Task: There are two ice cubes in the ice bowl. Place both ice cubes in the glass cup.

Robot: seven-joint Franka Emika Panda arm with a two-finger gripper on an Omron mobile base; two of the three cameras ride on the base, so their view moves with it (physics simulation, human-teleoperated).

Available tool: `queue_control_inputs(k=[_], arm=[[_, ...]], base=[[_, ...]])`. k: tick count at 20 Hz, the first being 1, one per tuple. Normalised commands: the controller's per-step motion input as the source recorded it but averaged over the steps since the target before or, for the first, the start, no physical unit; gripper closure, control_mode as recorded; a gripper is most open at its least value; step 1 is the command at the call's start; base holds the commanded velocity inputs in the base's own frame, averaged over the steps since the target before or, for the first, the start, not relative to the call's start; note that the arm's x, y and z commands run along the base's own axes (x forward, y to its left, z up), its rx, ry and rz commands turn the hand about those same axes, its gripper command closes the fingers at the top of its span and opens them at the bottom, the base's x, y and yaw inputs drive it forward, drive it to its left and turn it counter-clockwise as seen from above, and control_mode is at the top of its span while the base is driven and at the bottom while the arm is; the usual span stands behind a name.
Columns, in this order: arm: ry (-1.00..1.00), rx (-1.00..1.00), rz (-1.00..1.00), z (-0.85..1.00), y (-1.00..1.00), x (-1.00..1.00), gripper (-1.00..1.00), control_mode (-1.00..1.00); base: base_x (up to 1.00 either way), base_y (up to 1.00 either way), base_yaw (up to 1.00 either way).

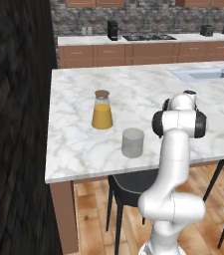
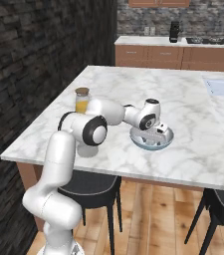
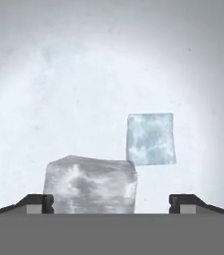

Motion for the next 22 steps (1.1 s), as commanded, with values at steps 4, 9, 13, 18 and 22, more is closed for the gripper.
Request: queue_control_inputs(k=[4, 9, 13, 18, 22], arm=[[0.0, 0.0, 0.0, 0.0, 0.01, 0.0, 1.0, -1.0], [0.0, 0.02, -0.04, 0.47, 0.07, -0.15, 1.0, -1.0], [-0.12, 0.1, 0.0, 1.0, 0.43, -0.75, 1.0, -1.0], [-0.15, 0.02, 0.0, 0.97, 0.98, -0.81, 1.0, -1.0], [-0.06, 0.0, -0.03, 1.0, 1.0, -0.46, 1.0, -1.0]], base=[[0.0, 0.0, 0.0], [0.0, 0.0, 0.0], [0.0, 0.0, 0.0], [0.0, 0.0, 0.0], [0.0, 0.0, 0.0]])
